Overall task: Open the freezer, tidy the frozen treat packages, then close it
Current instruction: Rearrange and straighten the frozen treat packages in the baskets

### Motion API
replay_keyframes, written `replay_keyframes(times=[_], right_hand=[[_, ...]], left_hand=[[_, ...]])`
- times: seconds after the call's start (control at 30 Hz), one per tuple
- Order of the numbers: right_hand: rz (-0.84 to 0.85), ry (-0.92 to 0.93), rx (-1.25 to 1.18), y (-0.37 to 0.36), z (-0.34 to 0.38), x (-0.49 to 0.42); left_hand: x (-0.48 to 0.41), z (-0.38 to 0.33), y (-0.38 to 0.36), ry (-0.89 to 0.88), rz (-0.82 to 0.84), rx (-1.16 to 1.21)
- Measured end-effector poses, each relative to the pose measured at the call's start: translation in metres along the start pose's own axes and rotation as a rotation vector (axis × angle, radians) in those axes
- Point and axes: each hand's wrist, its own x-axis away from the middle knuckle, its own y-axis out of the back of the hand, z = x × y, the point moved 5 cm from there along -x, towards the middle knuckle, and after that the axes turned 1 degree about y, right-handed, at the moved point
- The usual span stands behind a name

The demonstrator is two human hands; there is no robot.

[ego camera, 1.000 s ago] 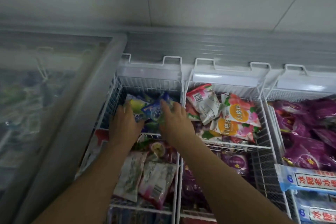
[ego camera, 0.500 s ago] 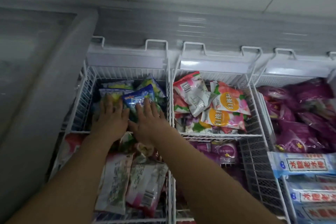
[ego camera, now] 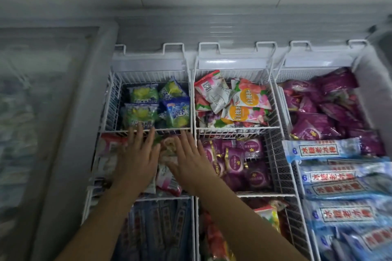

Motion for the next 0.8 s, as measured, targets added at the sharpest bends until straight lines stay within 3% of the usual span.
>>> replay_keyframes(times=[0.1, 0.43, 0.8], right_hand=[[0.027, -0.066, -0.005, -0.004, -0.016, 0.074], [0.134, -0.205, 0.056, -0.014, -0.094, 0.269], [0.085, -0.472, -0.044, -0.003, -0.184, 0.361]], left_hand=[[0.07, -0.021, -0.004, -0.09, 0.11, -0.139], [0.243, -0.069, -0.053, -0.196, 0.453, -0.09], [0.257, -0.177, -0.043, -0.499, 0.384, -0.024]])
